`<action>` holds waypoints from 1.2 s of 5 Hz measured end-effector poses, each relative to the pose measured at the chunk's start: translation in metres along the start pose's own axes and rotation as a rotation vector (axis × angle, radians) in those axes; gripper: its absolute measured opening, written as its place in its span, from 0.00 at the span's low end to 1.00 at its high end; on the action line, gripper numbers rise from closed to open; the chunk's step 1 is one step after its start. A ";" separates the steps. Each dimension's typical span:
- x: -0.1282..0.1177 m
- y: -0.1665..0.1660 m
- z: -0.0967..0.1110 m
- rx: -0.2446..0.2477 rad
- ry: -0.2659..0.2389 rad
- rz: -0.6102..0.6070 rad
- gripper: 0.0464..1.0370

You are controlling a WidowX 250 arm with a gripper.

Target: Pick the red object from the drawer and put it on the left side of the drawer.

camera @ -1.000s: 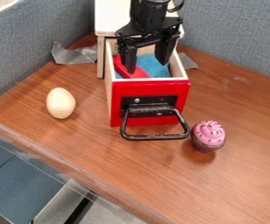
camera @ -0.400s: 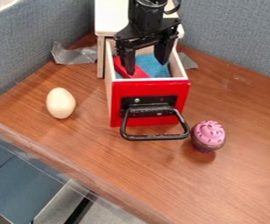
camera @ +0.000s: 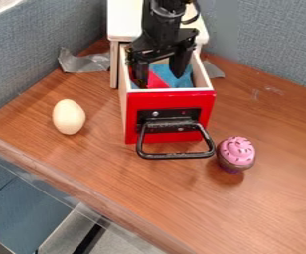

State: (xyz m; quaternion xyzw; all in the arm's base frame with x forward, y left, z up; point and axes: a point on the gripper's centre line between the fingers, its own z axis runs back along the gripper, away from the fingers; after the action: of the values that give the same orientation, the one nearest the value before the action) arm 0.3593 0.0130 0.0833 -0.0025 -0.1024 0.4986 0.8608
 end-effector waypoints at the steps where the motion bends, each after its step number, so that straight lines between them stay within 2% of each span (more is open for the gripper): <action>1: 0.001 0.002 -0.009 0.026 0.000 0.005 0.96; 3: 0.008 0.003 -0.024 0.075 -0.034 0.012 0.96; 5: 0.010 -0.001 -0.031 0.089 -0.030 0.032 0.96; 6: 0.011 -0.004 -0.033 0.093 -0.028 0.044 0.93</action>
State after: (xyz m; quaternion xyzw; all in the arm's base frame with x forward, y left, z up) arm 0.3740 0.0242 0.0530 0.0421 -0.0909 0.5218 0.8472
